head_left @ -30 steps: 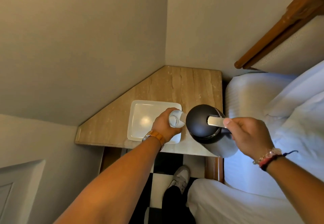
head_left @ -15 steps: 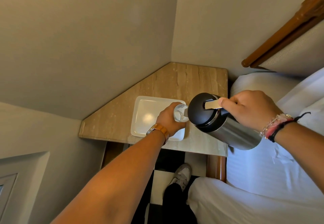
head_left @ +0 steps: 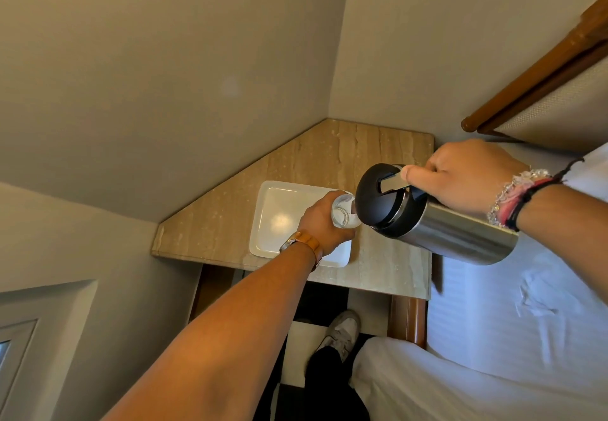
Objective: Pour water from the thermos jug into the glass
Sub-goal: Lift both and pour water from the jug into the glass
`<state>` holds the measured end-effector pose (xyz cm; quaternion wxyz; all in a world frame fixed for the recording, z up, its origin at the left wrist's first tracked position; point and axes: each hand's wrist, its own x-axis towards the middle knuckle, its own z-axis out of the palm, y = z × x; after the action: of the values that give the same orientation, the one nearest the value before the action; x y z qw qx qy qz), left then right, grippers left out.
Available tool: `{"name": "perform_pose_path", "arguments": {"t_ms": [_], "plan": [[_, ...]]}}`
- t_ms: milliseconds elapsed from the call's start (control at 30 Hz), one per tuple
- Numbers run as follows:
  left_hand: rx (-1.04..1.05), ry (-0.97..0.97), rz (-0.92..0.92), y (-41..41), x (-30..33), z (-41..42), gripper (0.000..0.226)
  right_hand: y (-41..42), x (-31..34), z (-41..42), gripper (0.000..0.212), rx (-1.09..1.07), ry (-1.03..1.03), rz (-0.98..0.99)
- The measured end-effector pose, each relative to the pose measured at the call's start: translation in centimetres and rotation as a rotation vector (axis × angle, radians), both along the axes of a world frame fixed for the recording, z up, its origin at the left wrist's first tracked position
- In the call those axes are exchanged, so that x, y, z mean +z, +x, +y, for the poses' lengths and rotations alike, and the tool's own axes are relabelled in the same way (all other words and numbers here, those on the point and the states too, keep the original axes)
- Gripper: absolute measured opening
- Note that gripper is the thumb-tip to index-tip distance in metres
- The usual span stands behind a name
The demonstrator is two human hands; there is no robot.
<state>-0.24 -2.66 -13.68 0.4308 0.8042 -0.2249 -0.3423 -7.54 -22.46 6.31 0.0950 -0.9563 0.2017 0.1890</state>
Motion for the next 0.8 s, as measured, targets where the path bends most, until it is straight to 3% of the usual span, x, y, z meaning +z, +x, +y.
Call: {"name": "perform_pose_path", "arguments": {"t_ms": [800], "plan": [[-0.012,-0.026,-0.007,0.2,-0.1,0.1,0.067,2.9,0.5,0.9,0.063,0.046,0.010,0.130]]}}
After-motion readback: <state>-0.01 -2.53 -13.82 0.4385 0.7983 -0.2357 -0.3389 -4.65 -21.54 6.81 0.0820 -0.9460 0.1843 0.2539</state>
